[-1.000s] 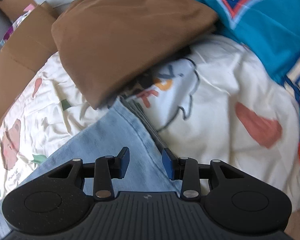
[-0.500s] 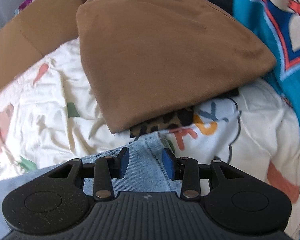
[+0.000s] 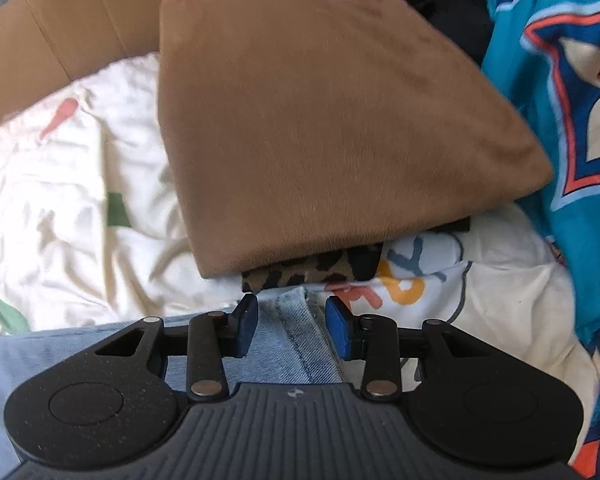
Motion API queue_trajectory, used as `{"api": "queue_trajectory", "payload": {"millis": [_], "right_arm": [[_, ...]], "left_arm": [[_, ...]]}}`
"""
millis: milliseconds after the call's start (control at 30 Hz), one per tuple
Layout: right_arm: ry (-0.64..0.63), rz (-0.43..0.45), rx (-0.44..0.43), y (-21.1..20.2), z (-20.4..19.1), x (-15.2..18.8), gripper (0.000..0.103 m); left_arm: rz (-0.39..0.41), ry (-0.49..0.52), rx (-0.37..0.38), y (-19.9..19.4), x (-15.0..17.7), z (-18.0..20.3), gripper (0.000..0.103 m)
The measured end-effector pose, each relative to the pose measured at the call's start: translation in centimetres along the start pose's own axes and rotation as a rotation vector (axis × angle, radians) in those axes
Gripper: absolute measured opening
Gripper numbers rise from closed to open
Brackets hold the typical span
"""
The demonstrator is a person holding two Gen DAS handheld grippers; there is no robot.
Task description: Fold clothes
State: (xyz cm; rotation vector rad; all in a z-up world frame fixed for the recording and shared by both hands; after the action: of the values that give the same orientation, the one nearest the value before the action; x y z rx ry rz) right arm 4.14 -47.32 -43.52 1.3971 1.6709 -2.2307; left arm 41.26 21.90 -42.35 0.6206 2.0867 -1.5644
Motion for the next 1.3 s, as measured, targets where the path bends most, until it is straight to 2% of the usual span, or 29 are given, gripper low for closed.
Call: {"api": "queue_trajectory", "payload": {"millis": [133,233,333,433,533,600,700,833,1033,1167,1300], "right_arm": [[-0.011,0.008,0.019,-1.4,0.6,-0.1,0.044],[0.007,-0.01,0.042,-1.7,1.4,0.6,0.044],[0.001,-0.028,0.036,-0.9,1.2,1.2,0.041],[-0.02,-0.043,0.027,0.2,0.7,1.6,0.037],[-0.035,-0.052,0.025,1.0,0.3,1.6,0.036],[-0.038,-0.057,0.026,1.1,0.2,1.5,0.036],[-0.042,-0.06,0.025,1.2,0.0,1.5,0.033],[-0.04,-0.049,0.03,0.9,-0.1,1.7,0.033],[-0.107,-0.021,0.043,-0.5,-0.6,2.5,0.033],[-0.119,-0.013,0.027,0.2,-0.8,2.4,0.032],[-0.076,-0.051,0.012,2.0,-0.7,2.8,0.032]], "left_arm": [[0.015,-0.001,-0.037,0.6,-0.6,-1.6,0.053],[0.01,-0.038,-0.069,1.6,-0.8,-2.8,0.053],[-0.005,-0.056,-0.114,3.0,-1.0,-4.0,0.052],[-0.03,-0.116,-0.118,4.2,-1.1,-4.8,0.051],[-0.036,-0.094,-0.146,4.9,-1.3,-5.0,0.051],[-0.043,-0.094,-0.165,5.6,-1.3,-5.4,0.045],[-0.076,-0.149,-0.158,7.1,-0.7,-6.3,0.04],[-0.093,-0.064,-0.185,8.4,-0.8,-5.7,0.035],[-0.094,-0.018,-0.186,9.4,-0.8,-5.8,0.032],[-0.099,0.019,-0.168,9.9,-0.9,-5.9,0.03],[-0.11,0.052,-0.164,10.3,-0.9,-5.8,0.029]]}}
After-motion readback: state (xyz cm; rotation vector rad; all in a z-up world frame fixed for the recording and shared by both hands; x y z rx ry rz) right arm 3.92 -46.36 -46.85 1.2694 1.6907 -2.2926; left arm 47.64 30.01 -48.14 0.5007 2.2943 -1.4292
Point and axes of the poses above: each gripper's, at about its wrist camera, not at the fingertips, and y roughly the way its jaws point, z to its right, x to its underside, the point moved 10 cm from there along y, roughly the way its jaws point, and after that the axes turned 11 degrees about z, right-handed, at the moved point
